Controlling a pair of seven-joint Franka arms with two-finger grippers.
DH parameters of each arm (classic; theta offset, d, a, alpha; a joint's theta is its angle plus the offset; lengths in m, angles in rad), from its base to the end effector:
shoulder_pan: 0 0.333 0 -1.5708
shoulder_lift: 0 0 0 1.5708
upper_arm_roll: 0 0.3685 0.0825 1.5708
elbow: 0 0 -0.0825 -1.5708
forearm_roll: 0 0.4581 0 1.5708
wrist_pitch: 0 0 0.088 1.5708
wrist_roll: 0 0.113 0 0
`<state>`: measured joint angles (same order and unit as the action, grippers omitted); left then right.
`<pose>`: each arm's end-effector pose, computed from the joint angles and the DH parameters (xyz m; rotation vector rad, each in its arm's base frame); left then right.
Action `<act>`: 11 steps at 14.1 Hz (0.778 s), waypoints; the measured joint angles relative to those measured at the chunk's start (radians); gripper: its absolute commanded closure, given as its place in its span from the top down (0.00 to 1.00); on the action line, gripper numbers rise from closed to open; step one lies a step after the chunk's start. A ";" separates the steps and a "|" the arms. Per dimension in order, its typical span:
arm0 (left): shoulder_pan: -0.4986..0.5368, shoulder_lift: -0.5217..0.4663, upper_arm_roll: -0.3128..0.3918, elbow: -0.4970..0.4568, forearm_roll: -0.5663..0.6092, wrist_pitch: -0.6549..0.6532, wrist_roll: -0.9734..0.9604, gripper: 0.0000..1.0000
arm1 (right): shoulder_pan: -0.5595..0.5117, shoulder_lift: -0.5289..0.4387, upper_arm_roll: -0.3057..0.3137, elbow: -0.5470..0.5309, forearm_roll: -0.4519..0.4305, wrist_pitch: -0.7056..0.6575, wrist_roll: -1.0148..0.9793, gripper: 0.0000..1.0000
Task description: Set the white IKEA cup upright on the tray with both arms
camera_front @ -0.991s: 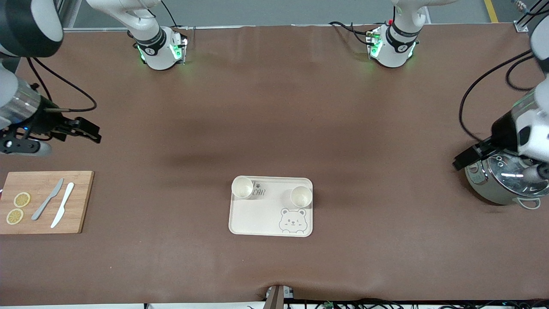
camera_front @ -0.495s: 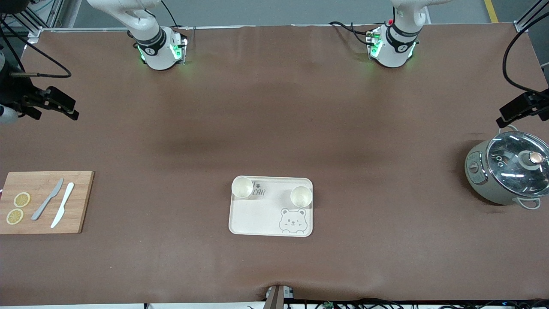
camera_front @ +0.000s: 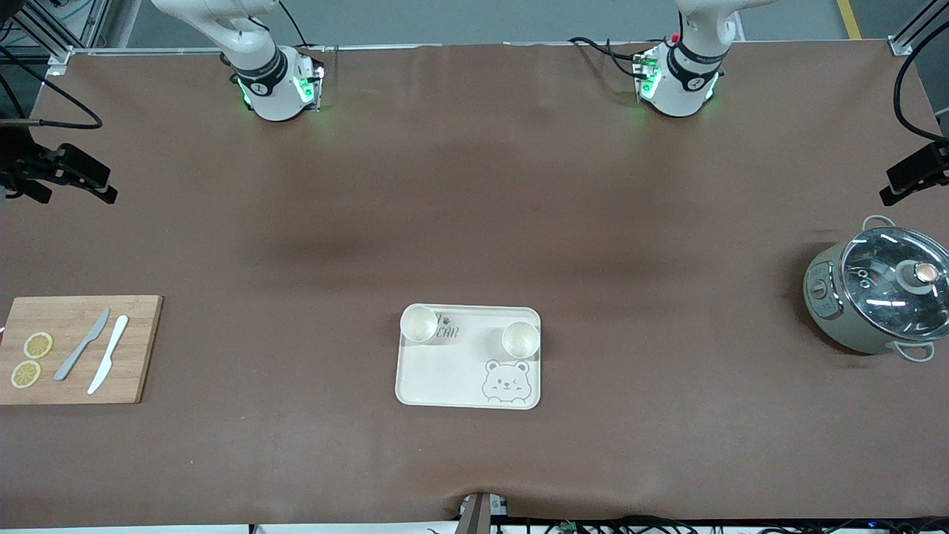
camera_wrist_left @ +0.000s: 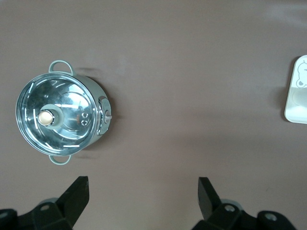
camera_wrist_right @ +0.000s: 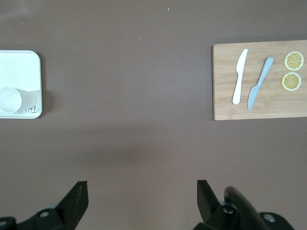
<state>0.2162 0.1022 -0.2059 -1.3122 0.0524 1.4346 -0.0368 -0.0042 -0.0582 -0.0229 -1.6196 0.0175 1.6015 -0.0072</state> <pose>0.6485 0.0222 0.7341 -3.1095 -0.0872 -0.0352 0.6105 -0.0151 0.6831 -3.1226 0.0313 -0.0631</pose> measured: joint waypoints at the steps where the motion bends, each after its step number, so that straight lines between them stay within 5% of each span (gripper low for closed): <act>1: -0.001 0.000 -0.002 0.000 0.000 -0.012 0.000 1.00 | 0.000 0.000 0.004 0.000 0.000 0.000 0.000 1.00; 6: -0.004 -0.016 -0.010 -0.012 -0.001 -0.033 0.000 1.00 | 0.000 0.000 0.009 0.000 0.000 0.000 -0.001 1.00; 11: -0.055 -0.109 -0.032 -0.162 -0.001 0.065 -0.018 1.00 | 0.004 0.000 0.016 0.001 0.000 0.000 -0.001 1.00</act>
<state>0.1612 -0.0069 -0.2382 -1.4742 0.0510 1.4992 -0.0544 -0.0001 -0.0582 -0.0068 -1.6186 0.0175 1.6018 -0.0077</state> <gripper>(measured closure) 0.000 0.000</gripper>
